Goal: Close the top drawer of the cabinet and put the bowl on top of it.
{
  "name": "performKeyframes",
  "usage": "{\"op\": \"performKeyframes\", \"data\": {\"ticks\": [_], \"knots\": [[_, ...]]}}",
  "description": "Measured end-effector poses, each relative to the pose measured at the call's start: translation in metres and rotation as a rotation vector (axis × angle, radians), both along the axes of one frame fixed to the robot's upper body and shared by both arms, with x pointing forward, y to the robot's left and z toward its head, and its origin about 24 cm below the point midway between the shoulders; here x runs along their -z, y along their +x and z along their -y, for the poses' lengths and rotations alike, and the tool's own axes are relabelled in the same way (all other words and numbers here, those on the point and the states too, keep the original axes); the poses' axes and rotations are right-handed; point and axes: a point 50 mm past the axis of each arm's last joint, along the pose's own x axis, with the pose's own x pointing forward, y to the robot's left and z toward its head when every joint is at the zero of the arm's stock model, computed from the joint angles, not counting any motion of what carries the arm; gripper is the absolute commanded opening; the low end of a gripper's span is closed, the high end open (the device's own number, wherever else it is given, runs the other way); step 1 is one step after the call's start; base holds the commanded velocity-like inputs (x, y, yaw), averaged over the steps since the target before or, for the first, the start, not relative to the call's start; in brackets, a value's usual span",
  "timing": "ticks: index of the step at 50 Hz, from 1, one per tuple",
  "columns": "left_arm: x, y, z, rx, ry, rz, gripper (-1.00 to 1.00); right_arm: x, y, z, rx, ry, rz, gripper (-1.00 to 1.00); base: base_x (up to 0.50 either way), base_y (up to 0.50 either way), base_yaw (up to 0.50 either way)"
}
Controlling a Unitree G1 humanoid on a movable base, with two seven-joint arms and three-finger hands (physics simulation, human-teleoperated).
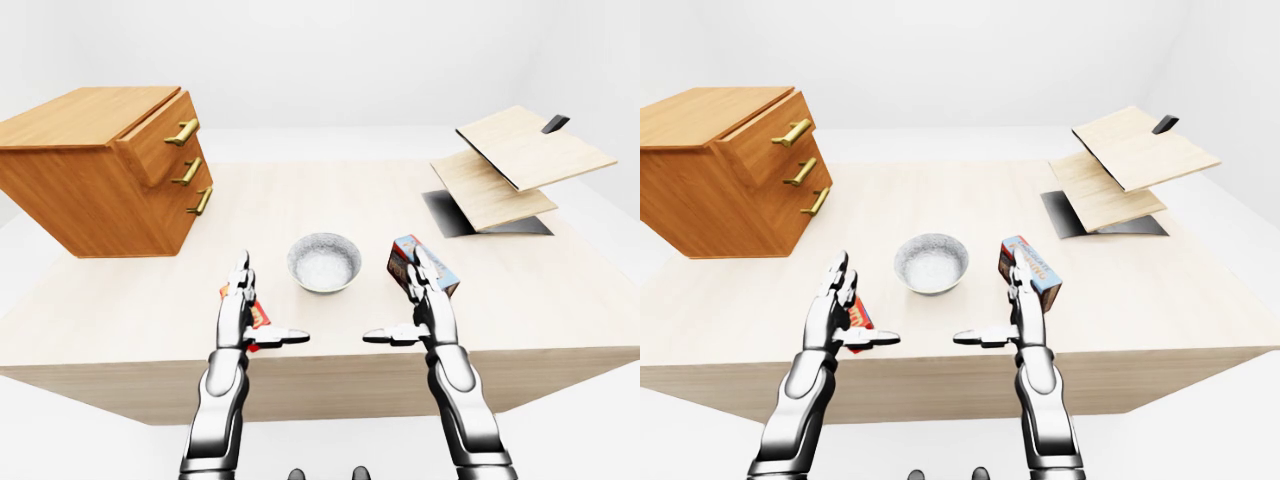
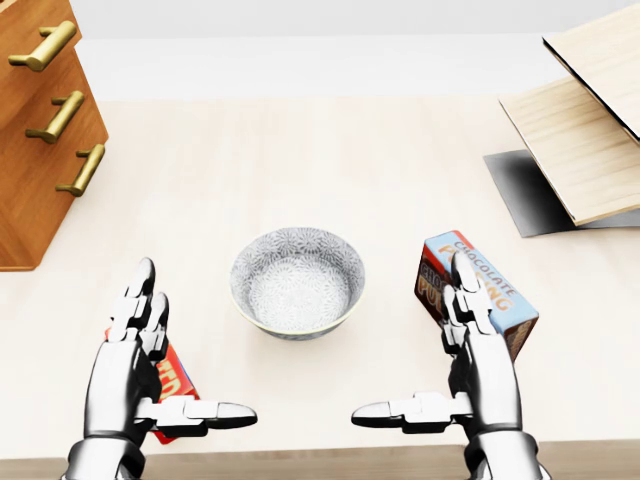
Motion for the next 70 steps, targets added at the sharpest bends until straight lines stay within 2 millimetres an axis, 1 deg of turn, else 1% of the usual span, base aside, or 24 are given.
{"op": "performKeyframes", "data": {"ticks": [10,24,32,48,58,70], "knots": [[-0.01,-0.013,-0.005,0.009,-0.009,0.023,1.0,-0.008,-0.02,0.0,-0.015,0.001,0.031,1.0,0.0,0.0,0.0],[-0.027,-0.039,-0.007,0.025,-0.01,0.074,1.0,-0.023,-0.053,-0.002,-0.044,-0.002,0.092,1.0,0.0,0.0,0.0],[-0.035,-0.049,-0.009,0.023,-0.011,0.1,1.0,-0.03,-0.066,-0.002,-0.051,0.001,0.12,1.0,0.0,0.0,0.0],[-0.046,-0.064,-0.012,0.028,-0.002,0.149,1.0,-0.042,-0.082,0.001,-0.06,0.017,0.157,1.0,0.0,0.0,0.0],[-0.048,-0.066,-0.013,0.026,0.006,0.162,1.0,-0.046,-0.087,0.002,-0.062,0.028,0.168,1.0,0.0,0.0,0.0],[-0.049,-0.065,-0.014,0.022,0.01,0.165,1.0,-0.048,-0.09,0.002,-0.074,0.04,0.167,1.0,0.17,0.0,0.0]]}}
